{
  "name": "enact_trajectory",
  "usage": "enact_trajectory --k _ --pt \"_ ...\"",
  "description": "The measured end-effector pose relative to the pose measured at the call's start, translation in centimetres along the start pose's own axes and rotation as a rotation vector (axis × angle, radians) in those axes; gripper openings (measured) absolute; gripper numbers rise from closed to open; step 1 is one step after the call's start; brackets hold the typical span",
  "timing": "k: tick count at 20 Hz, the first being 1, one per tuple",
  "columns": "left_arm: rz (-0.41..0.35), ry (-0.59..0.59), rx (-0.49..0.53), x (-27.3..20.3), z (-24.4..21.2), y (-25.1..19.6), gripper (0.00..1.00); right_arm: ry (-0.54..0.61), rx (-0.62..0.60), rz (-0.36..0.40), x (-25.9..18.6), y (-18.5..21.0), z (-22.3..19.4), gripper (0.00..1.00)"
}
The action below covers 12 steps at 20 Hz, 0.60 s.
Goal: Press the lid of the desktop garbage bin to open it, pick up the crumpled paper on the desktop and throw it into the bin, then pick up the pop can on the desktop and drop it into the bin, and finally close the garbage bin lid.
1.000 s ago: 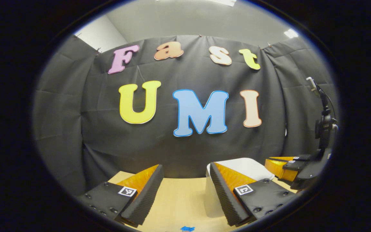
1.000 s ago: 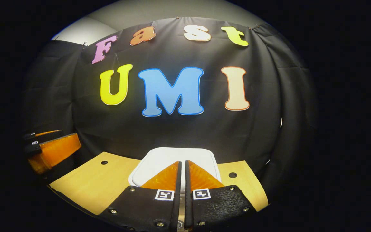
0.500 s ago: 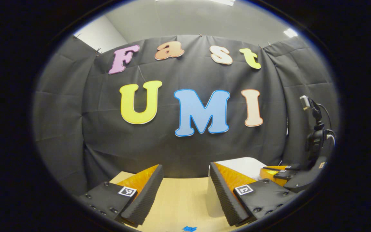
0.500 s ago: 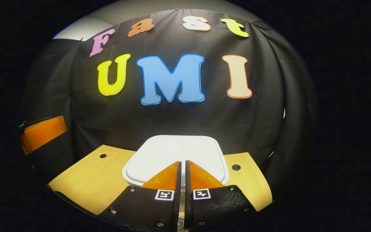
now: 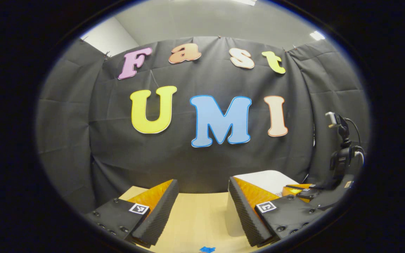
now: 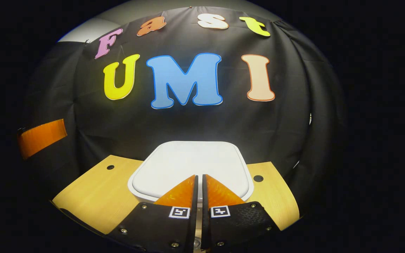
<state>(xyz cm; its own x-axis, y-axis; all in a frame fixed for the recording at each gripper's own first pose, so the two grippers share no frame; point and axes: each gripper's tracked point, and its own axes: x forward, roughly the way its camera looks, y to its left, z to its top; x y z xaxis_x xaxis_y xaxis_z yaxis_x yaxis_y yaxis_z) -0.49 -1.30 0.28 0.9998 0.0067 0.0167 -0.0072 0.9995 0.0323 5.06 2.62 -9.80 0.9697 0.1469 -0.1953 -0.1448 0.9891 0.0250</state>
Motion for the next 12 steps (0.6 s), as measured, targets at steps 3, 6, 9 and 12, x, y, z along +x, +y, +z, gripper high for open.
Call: enact_trajectory --k 3,6,9,12 --pt "-0.001 0.004 -0.004 0.15 -0.18 -0.16 0.95 -0.004 0.005 -0.003 0.06 0.05 -0.11 0.07" --pt "-0.003 0.007 -0.008 0.19 -0.38 -0.21 0.95 -0.014 -0.001 -0.005 0.08 0.09 -0.14 0.07" --pt "-0.004 0.01 -0.012 0.26 -0.55 -0.27 0.94 -0.019 0.005 -0.007 0.06 0.06 -0.29 0.08" --pt "-0.005 0.011 -0.012 0.27 -0.55 -0.3 0.95 -0.018 -0.002 -0.009 0.15 0.21 -0.49 0.08"
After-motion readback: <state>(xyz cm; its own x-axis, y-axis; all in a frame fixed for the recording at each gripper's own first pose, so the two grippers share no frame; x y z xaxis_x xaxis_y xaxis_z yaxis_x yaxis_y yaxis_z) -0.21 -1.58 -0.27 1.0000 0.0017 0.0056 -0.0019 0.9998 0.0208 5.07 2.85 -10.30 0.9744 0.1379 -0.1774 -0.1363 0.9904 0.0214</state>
